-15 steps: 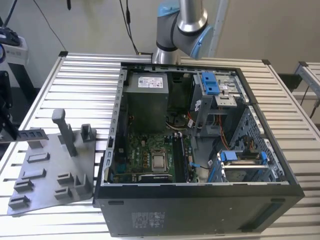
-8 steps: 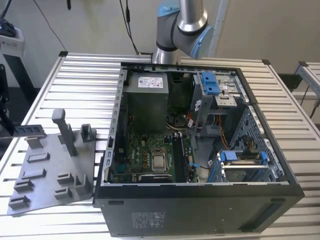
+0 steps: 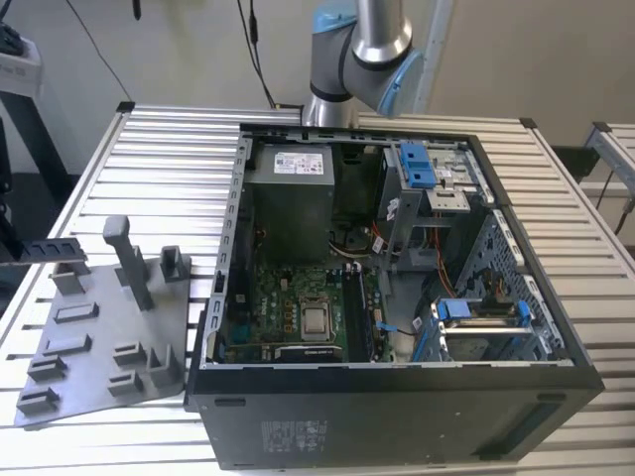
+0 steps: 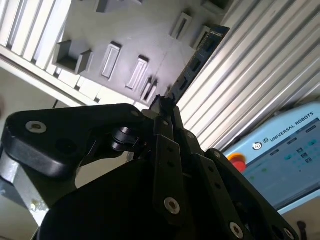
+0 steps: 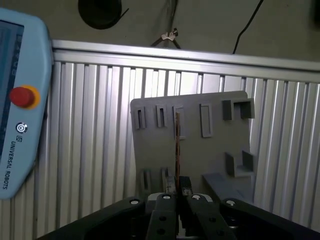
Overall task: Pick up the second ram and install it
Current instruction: 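Pick up the second ram and move it above second insertion slot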
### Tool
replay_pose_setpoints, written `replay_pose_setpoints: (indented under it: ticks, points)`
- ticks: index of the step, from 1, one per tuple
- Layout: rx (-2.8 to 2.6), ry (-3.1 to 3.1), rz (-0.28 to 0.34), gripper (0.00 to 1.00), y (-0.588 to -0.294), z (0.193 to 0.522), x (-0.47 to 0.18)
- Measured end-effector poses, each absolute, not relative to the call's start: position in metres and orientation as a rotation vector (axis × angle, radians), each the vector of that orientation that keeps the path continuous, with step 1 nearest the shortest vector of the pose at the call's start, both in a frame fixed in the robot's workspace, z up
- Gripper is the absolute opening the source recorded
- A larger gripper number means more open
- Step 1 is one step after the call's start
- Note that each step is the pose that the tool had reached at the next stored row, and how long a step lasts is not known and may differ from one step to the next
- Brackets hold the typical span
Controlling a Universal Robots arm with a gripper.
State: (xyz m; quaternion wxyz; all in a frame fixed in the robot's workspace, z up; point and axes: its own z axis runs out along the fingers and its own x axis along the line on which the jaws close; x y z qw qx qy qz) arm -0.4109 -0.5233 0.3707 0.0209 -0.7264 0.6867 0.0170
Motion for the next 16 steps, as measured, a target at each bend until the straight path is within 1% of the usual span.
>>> replay_pose_setpoints:
  ticks: [10,16]
  points:
    - [-2.252,2.129,0.053,0.15,-0.523,0.384,-0.411]
    - [-2.252,2.129,0.053,0.15,-0.523,0.385,-0.411]
